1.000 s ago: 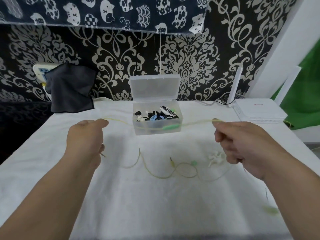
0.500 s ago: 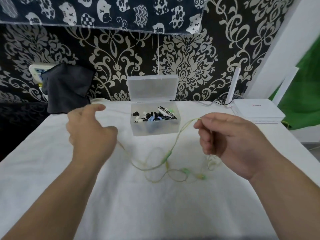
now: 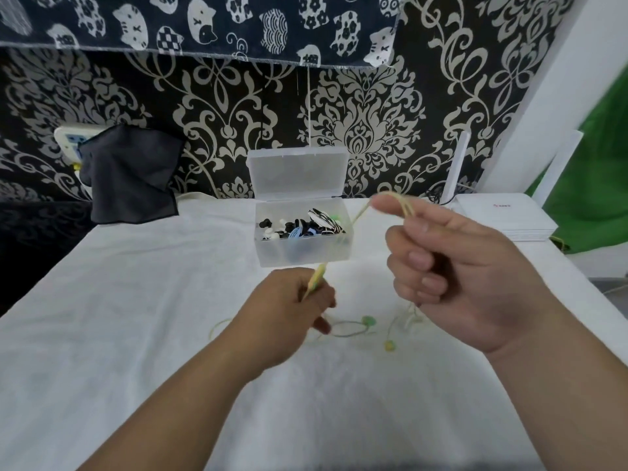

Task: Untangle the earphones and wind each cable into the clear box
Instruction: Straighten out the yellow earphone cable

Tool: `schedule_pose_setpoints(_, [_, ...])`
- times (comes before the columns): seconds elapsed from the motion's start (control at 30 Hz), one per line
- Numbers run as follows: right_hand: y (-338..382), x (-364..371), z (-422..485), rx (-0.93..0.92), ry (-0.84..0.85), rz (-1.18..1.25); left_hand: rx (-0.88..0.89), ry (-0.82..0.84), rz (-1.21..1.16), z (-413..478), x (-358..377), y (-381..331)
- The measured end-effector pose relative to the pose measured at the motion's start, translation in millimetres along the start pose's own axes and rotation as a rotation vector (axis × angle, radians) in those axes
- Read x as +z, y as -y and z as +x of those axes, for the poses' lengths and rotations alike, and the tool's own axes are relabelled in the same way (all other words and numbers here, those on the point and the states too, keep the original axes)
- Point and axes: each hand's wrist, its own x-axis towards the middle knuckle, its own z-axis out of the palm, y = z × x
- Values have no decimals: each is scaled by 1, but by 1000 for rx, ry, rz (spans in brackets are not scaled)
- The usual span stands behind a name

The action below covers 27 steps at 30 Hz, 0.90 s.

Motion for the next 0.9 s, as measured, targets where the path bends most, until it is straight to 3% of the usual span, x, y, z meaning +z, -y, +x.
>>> schedule_pose_setpoints(0.27, [10,-2,-4,2,82,33,12,237,398,0,10,15])
schedule_pose_setpoints(0.4, [14,-3,-5,-20,58,32,23,156,411,3,9,12])
schedule_pose_setpoints(0.6, [24,-14,-7,-19,-87,20,-236,-179,41,12,-6,19])
schedule_pose_setpoints(0.77, [28,-21,-8,-7,-170,2,-296,-261,336,15,-20,31])
schedule_pose_setpoints(0.83, [25,-23,-7,57,-230,-160,-341,-257,405,11,-19,25])
schedule_pose_setpoints(0.9, [19,-23,-6,129,-271,-339,-251,-260,446,9,-18,21])
